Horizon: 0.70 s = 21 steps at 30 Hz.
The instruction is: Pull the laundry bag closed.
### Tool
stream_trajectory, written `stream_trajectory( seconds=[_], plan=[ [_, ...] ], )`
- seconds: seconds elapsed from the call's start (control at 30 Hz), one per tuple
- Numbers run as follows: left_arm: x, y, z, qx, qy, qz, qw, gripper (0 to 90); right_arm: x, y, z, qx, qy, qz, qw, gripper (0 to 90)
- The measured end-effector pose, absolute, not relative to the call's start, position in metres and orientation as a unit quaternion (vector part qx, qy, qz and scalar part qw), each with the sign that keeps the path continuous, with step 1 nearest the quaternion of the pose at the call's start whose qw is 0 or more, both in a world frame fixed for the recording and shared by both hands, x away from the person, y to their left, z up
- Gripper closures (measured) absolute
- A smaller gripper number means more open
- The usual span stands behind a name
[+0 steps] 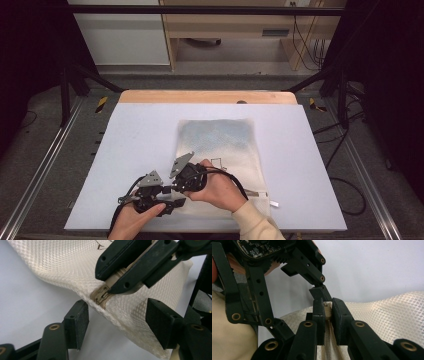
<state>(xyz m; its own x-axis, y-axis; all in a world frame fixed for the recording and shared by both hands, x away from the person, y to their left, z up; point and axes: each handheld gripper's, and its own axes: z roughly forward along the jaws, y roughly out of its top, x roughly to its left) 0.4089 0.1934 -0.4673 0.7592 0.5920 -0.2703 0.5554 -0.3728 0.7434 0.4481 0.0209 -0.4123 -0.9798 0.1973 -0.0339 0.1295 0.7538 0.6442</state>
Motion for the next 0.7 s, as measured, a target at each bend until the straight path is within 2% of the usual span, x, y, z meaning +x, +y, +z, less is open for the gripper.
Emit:
stream_trajectory(
  seconds=[0.47,0.7],
  plan=[
    [0.420,0.195,-0.472,0.824,0.332,-0.005,0.459,47.8,0.449,0.020,-0.412,0.090,0.934,0.342,0.050,81.8],
    [0.426,0.197,-0.473,0.813,0.337,-0.027,0.474,49.7,0.449,0.019,-0.411,0.091,0.934,0.343,0.051,81.8]
  ],
)
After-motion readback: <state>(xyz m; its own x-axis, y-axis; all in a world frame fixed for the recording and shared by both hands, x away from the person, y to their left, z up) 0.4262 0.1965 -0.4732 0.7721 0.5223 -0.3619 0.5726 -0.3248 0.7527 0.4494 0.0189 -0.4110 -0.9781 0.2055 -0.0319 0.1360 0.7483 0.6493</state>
